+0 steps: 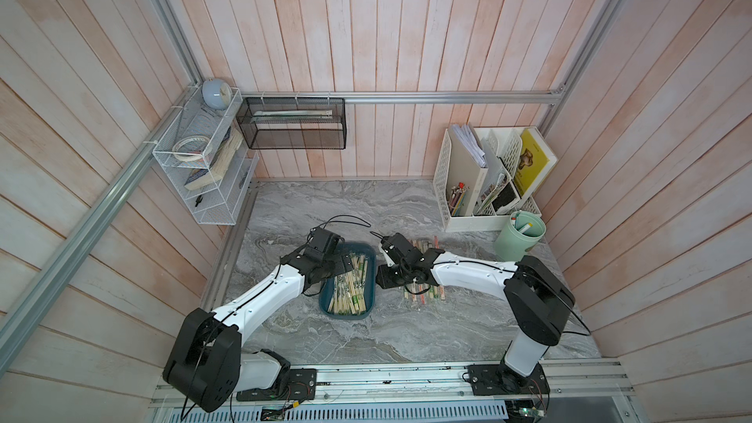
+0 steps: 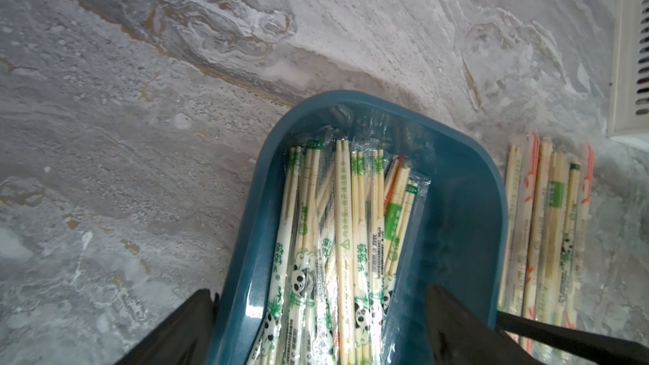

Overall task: Take the paired disposable chopsticks out of the storage box
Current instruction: Adjust the storage box at the center of the board.

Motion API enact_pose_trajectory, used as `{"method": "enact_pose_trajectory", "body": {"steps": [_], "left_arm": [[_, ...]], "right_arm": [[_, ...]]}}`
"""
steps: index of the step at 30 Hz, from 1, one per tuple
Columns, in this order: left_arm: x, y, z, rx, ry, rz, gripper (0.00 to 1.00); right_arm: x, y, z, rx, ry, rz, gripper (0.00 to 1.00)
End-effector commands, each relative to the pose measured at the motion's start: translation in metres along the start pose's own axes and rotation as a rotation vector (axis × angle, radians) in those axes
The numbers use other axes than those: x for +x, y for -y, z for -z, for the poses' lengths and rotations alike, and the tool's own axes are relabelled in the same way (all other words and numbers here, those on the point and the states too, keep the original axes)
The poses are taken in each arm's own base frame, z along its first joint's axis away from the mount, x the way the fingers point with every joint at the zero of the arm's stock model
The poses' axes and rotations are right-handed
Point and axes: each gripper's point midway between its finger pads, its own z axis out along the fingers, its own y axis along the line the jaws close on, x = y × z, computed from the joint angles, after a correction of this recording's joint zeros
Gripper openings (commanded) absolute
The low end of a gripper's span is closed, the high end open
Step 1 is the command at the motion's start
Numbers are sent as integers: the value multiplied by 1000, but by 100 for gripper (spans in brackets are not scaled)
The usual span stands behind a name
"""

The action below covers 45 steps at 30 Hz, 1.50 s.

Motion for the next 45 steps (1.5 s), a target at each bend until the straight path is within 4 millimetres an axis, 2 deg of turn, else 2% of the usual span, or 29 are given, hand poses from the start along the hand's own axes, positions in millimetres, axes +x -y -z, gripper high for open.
{"method": "enact_pose_trajectory", "body": {"steps": [1, 4, 7, 12, 18, 26, 31, 34, 39, 45], "left_arm": [[-4, 15, 2, -7, 9, -37, 92], [-3, 19, 1, -28, 16, -43, 88], [-9, 19, 8, -62, 66, -36, 88], [-23, 6, 22, -138, 143, -34, 90], [-25, 12, 31, -105, 148, -68, 90], [-15, 18, 34, -40, 110, -93, 87], [-4, 18, 32, -16, 80, -95, 86], [1, 18, 29, -10, 67, -92, 86], [5, 20, 26, -10, 55, -99, 86], [5, 13, 24, -32, 74, -77, 86]], "right_arm": [[-16, 8, 21, -4, 84, -10, 44], [-19, 14, 30, -7, 108, -18, 48], [-19, 16, 32, -16, 109, -18, 48], [-16, 16, 25, -19, 81, -22, 48], [-7, 14, 16, -21, 41, -26, 48], [-9, -17, -3, -72, 3, 9, 48], [-28, -36, -13, -113, 14, 7, 47], [-38, -42, -8, -123, 41, 14, 47], [-37, -30, 11, -99, 68, 5, 49], [-10, 5, 18, -50, 47, -44, 49]]}}
